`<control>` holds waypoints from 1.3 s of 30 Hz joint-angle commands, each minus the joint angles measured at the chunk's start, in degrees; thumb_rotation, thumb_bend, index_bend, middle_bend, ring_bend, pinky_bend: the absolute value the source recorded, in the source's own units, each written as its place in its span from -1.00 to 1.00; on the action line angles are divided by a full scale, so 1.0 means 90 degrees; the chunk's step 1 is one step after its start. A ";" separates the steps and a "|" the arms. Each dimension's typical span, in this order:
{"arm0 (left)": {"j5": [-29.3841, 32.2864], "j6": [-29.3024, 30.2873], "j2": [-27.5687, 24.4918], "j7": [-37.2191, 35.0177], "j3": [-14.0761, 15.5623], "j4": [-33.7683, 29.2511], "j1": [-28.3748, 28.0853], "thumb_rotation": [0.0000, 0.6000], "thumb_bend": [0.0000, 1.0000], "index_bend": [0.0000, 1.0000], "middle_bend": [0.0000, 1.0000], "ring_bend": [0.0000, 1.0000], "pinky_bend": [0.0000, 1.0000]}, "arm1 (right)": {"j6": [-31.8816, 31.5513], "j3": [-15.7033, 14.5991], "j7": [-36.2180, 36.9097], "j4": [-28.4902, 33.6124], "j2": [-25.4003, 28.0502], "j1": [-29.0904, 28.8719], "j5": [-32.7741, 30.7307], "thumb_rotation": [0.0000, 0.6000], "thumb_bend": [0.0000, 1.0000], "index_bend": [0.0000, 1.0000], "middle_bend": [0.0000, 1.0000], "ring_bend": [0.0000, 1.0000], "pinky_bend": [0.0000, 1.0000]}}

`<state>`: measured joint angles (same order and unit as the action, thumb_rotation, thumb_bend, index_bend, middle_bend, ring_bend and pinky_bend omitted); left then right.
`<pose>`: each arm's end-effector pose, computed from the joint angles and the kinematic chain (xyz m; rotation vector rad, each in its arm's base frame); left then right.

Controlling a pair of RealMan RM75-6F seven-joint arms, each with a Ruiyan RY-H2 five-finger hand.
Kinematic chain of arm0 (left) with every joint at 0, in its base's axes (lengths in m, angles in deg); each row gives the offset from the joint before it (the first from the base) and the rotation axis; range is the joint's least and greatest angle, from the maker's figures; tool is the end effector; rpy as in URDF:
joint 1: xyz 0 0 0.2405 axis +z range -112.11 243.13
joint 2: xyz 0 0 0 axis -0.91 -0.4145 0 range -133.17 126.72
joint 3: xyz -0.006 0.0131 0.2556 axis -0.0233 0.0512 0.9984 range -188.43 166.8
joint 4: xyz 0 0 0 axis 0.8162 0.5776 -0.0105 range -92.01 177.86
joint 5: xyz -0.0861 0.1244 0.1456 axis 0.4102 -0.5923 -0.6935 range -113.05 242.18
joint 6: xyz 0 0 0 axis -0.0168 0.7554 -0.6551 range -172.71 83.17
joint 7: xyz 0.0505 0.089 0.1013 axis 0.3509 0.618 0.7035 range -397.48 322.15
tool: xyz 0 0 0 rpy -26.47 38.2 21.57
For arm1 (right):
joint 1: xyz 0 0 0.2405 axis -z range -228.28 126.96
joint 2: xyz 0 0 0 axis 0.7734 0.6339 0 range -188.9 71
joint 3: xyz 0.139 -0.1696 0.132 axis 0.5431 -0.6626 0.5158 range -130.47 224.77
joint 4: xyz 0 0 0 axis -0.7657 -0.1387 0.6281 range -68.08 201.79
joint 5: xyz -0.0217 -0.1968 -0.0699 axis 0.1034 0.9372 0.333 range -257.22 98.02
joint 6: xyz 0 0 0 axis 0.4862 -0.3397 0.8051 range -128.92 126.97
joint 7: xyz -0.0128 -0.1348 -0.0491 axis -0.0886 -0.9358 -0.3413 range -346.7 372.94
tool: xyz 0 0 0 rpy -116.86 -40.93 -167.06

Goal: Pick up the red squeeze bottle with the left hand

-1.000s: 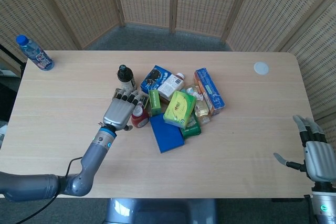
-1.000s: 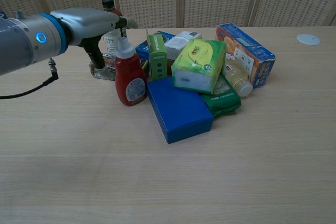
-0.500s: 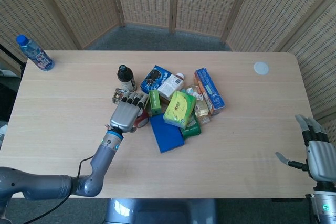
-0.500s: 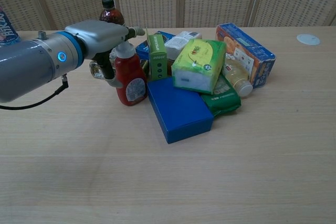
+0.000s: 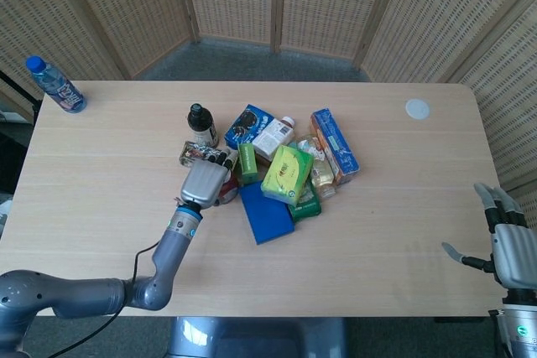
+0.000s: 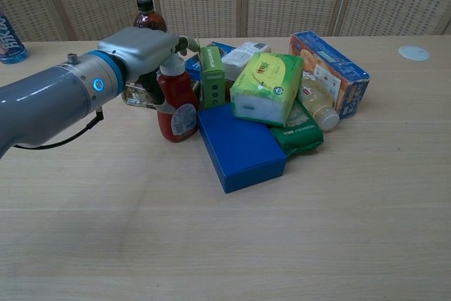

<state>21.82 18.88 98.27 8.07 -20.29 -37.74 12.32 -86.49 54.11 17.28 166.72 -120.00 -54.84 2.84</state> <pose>-0.1002 0.3481 -0.0703 -1.8560 -0.7761 -0.6972 -0.2919 -0.1899 0.1781 1.2430 -0.9896 1.0411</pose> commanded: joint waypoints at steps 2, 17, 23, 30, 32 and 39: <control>-0.0334 0.0183 0.0135 -0.0128 0.0052 0.0198 0.0093 1.00 -1.00 0.19 0.43 0.16 0.70 | -0.0010 0.0009 0.0043 -0.0001 0.0012 0.0005 -0.0003 0.70 -1.00 -1.00 -1.00 -1.00 -1.00; -0.0847 0.0542 -0.0226 -0.0261 -0.0201 -0.0165 0.0339 1.00 -1.00 0.62 0.88 0.58 1.00 | -0.0010 -0.0011 0.0081 0.0022 0.0032 0.0009 0.0033 0.70 -1.00 -1.00 -1.00 -1.00 -1.00; -0.0910 0.0650 -0.0484 -0.0165 -0.0291 -0.0511 0.0407 1.00 -1.00 0.62 0.88 0.58 1.00 | -0.0015 -0.0015 0.0072 0.0030 0.0034 0.0013 0.0033 0.70 -1.00 -1.00 -1.00 -1.00 -1.00; -0.1056 0.0824 -0.0921 -0.0033 -0.0577 -0.1053 0.0374 1.00 -1.00 0.63 0.88 0.58 1.00 | -0.0030 -0.0010 0.0051 0.0035 0.0032 0.0016 0.0032 0.70 -1.00 -1.00 -1.00 -1.00 -1.00; -0.1078 0.0889 -0.1061 0.0058 -0.0683 -0.1223 0.0340 1.00 -1.00 0.63 0.88 0.58 1.00 | -0.0031 -0.0011 0.0055 0.0039 0.0032 0.0018 0.0030 0.70 -1.00 -1.00 -1.00 -1.00 -1.00; -0.1004 0.1046 -0.1571 0.0492 -0.0964 -0.1845 0.0222 1.00 -1.00 0.63 0.89 0.58 1.00 | -0.0031 -0.0025 0.0049 0.0051 0.0037 0.0020 0.0055 0.71 -1.00 -1.00 -1.00 -1.00 -1.00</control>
<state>12.47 27.99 84.91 11.71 -28.32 -53.42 14.68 -86.78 53.89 17.73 167.19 -119.67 -54.66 3.33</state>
